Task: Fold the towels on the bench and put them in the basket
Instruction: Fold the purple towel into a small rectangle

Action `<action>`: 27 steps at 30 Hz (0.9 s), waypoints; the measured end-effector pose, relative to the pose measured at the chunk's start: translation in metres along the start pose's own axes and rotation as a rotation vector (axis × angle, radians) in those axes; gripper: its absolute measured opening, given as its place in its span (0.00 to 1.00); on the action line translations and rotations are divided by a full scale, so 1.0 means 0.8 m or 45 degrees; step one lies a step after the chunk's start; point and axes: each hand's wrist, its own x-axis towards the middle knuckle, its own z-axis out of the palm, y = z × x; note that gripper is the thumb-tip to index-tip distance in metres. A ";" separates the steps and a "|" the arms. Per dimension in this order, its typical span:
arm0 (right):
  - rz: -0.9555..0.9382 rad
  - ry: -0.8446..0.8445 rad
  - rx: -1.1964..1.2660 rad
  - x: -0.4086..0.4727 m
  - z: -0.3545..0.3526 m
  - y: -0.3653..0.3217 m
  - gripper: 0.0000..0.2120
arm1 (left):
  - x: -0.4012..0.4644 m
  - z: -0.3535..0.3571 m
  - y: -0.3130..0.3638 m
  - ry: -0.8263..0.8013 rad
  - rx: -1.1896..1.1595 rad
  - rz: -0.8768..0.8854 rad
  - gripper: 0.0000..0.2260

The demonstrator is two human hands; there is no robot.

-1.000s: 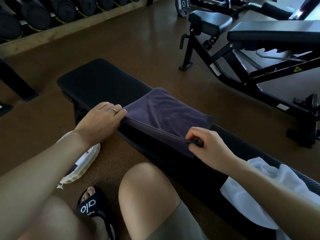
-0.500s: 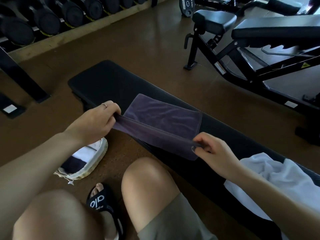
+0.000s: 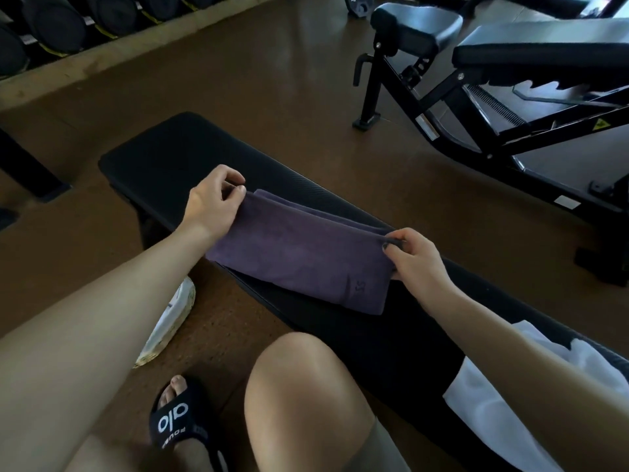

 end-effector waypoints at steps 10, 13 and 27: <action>-0.111 0.281 -0.181 0.044 0.012 0.009 0.05 | 0.063 0.043 -0.017 -0.050 -0.010 -0.122 0.06; -0.089 0.277 -0.209 0.049 0.013 0.011 0.06 | 0.063 0.053 -0.025 -0.170 0.046 -0.260 0.11; -0.050 0.297 -0.321 0.034 0.019 0.000 0.24 | 0.018 0.018 -0.036 -0.228 0.295 -0.349 0.13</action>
